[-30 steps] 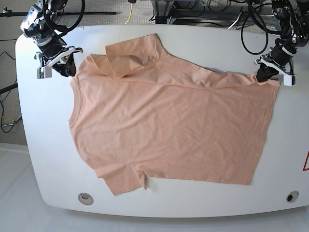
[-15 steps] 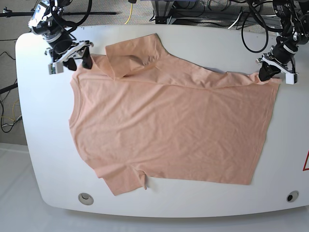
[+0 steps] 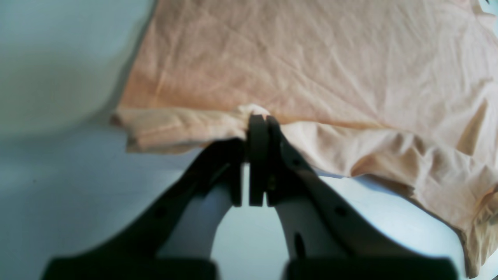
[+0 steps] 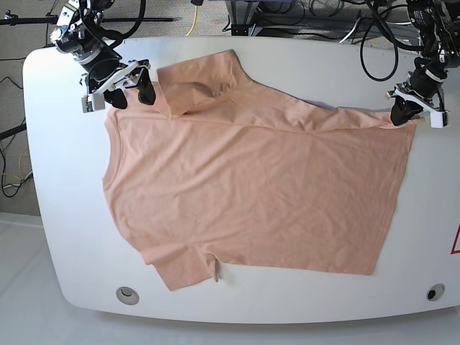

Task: Fold the T-shirt properly
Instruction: 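Grasp the shirt's shoulder edge with the right gripper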

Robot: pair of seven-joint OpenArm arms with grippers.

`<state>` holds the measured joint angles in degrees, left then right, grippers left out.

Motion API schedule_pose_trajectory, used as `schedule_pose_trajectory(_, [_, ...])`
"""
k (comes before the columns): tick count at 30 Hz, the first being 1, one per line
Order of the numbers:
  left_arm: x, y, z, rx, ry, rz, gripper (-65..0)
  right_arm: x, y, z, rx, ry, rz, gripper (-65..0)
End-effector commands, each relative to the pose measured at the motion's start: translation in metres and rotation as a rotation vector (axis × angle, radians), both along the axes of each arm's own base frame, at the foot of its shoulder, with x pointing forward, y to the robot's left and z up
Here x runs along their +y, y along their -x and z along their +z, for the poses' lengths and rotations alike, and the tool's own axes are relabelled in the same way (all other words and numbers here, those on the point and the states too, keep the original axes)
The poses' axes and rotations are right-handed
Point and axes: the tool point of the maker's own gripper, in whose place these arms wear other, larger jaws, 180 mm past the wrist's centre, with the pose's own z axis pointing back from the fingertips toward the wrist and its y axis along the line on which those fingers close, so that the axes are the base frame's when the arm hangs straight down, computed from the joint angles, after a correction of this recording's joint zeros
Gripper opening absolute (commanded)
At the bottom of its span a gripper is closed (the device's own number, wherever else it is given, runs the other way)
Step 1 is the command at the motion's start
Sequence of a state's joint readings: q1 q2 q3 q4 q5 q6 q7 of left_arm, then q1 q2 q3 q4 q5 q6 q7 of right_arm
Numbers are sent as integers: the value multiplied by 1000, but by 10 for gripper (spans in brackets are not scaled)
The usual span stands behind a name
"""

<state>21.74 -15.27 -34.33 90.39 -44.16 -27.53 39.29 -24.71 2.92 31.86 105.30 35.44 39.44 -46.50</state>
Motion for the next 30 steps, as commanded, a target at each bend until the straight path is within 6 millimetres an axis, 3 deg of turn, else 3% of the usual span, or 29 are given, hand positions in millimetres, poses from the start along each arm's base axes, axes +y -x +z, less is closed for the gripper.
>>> schedule_pose_trajectory(1, [4,-7,11,-41,-10,-4,-650,3,-5,9,-44,-20,2,-223])
schedule_pose_trajectory(3, [2,-7,10,-38,-5,-9,-650,4,-5,7,-40,-19,2,-251])
schedule_pose_trajectory(5, [-1,-5,9,-32,-4,-22,-650,2,-4,6,-29,2,6,-393])
schedule_pose_trajectory(8, [-1,-5,8,-29,-6,-24,-650,1,-5,7,-29,7,7,-507])
schedule_pose_trajectory(9, [-12,-5,-3,1,20,-25,-647,8,4,-10,34,-11,11,-442])
schedule_pose_trajectory(17, [-14,-2,-6,32,22,-39,-649,9,3,-5,20,-4,16,-442])
schedule_pose_trajectory(26, [-19,-10,15,-23,-17,-70,-649,12,6,9,20,47,62,-441])
schedule_pose_trajectory(30, [-22,-13,25,-48,-32,-83,-649,13,13,4,71,63,85,-441])
